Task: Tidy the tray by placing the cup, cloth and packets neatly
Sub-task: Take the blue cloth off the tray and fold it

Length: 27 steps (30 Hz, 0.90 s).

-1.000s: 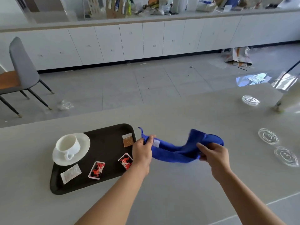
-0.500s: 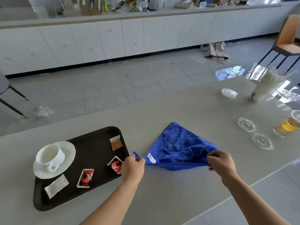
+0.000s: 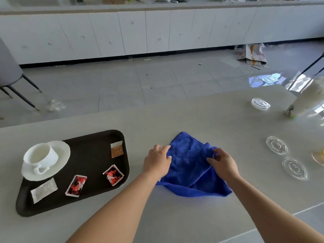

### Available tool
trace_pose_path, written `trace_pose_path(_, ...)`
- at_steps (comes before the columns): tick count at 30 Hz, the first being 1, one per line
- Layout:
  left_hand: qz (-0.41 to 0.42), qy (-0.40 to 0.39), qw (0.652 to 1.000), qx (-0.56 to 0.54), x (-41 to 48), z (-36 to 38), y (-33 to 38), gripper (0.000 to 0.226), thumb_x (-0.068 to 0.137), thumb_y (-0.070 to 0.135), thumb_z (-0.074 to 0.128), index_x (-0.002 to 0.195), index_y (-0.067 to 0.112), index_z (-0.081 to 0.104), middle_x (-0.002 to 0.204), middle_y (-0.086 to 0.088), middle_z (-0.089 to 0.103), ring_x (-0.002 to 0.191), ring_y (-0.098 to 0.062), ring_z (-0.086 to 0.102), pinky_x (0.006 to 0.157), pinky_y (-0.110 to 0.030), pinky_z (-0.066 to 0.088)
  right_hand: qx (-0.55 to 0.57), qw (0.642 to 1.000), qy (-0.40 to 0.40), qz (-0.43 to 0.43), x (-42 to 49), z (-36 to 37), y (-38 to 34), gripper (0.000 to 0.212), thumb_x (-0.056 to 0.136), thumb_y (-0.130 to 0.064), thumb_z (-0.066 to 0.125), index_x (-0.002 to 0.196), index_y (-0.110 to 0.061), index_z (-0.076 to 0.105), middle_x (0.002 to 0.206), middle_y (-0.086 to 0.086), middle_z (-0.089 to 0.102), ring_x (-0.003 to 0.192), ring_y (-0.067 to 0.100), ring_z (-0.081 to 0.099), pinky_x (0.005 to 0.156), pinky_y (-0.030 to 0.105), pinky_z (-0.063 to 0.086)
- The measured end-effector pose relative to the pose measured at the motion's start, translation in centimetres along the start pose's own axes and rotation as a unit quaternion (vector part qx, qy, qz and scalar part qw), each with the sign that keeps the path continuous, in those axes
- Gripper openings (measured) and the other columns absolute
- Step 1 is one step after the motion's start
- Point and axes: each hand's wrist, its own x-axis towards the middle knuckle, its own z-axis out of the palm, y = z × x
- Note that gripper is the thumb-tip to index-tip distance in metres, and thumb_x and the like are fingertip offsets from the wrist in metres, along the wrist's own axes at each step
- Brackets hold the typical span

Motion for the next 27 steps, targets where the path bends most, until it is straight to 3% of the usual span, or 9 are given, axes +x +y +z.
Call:
trace_pose_path(3,-0.022,-0.022,0.999,0.030,0.0,1.5,0.3,0.054,0.095,0.020,0.053,0.144,0.031,0.034,0.120,-0.005,0.040,0.090,-0.023,0.050,0.074,-0.038,0.047,0.023,0.998,-0.042,-0.049,1.7,0.2,-1.6,0.018,0.084,-0.014,0.065,0.075,-0.026,0.055,0.072,-0.002,0.060,0.065,0.021,0.056,0.066,0.041,0.053)
trace_pose_path(5,-0.035,0.004,0.999,0.003,-0.9,2.0,-0.2,0.054,0.092,0.007,0.051,0.142,0.027,0.039,0.119,-0.007,0.046,0.090,-0.025,0.055,0.075,-0.037,0.047,0.091,0.991,-0.067,-0.067,2.7,0.0,-3.2,0.027,0.086,-0.010,0.060,0.067,-0.022,0.045,0.071,0.002,0.053,0.067,0.021,0.054,0.065,0.044,0.060)
trace_pose_path(9,-0.110,0.134,0.979,-0.109,-4.2,2.0,-2.2,0.040,0.090,0.003,0.052,0.127,0.020,0.056,0.118,-0.006,0.059,0.098,-0.022,0.060,0.080,-0.030,0.049,0.131,0.983,-0.092,-0.092,4.2,-0.2,-5.9,0.018,0.089,-0.021,0.058,0.075,-0.027,0.048,0.073,-0.004,0.063,0.063,0.021,0.067,0.061,0.046,0.061)
trace_pose_path(11,-0.154,0.166,0.966,-0.128,-5.7,1.5,-3.1,0.035,0.092,0.010,0.056,0.125,0.021,0.057,0.114,-0.005,0.058,0.092,-0.021,0.061,0.077,-0.034,0.051,0.118,0.986,-0.095,-0.067,4.7,0.4,-6.2,0.009,0.089,-0.035,0.061,0.095,-0.032,0.056,0.091,-0.008,0.069,0.073,0.021,0.071,0.070,0.047,0.060)
trace_pose_path(14,-0.199,0.189,0.953,-0.129,-6.8,0.6,-3.7,0.042,0.092,0.023,0.064,0.131,0.021,0.052,0.115,-0.008,0.055,0.093,-0.023,0.061,0.075,-0.030,0.045,-0.115,0.985,-0.111,-0.057,4.2,1.1,-4.2,0.048,0.085,-0.049,0.064,0.127,-0.029,0.051,0.121,-0.009,0.056,0.109,0.024,0.058,0.081,0.037,0.049)
trace_pose_path(16,-0.201,0.192,0.950,-0.144,-7.5,0.3,-3.4,0.045,0.091,0.024,0.065,0.133,0.021,0.051,0.120,-0.007,0.052,0.102,-0.022,0.059,0.080,-0.026,0.042,-0.235,0.964,-0.079,-0.101,3.2,1.2,-2.0,0.044,0.085,-0.044,0.066,0.126,-0.032,0.055,0.124,-0.004,0.052,0.116,0.025,0.046,0.079,0.035,0.045)
trace_pose_path(19,-0.154,0.176,0.963,-0.137,-9.9,1.9,-2.8,0.046,0.086,0.023,0.068,0.129,0.024,0.053,0.128,-0.001,0.040,0.108,-0.017,0.054,0.086,-0.024,0.046,-0.214,0.968,-0.042,-0.127,1.5,0.6,0.2,0.025,0.082,-0.020,0.071,0.106,-0.026,0.066,0.104,0.001,0.055,0.089,0.027,0.052,0.069,0.031,0.041)
trace_pose_path(22,-0.097,0.135,0.979,-0.121,-11.8,4.1,-2.7,0.044,0.085,0.006,0.063,0.124,0.025,0.060,0.139,-0.001,0.034,0.102,0.001,0.053,0.088,-0.012,0.036,-0.205,0.973,-0.034,-0.104,-0.3,-0.9,1.5,0.022,0.078,-0.002,0.066,0.090,-0.020,0.069,0.090,0.003,0.064,0.071,0.026,0.053,0.063,0.029,0.038)
trace_pose_path(27,-0.095,0.130,0.977,-0.139,-10.8,3.3,-3.3,0.051,0.085,-0.014,0.045,0.120,0.016,0.065,0.137,0.000,0.041,0.078,0.015,0.057,0.076,-0.006,0.038,-0.200,0.974,-0.103,-0.001,-3.0,-4.3,3.6,0.028,0.065,-0.002,0.061,0.059,-0.029,0.065,0.063,-0.004,0.068,0.053,0.021,0.065,0.059,0.031,0.054)
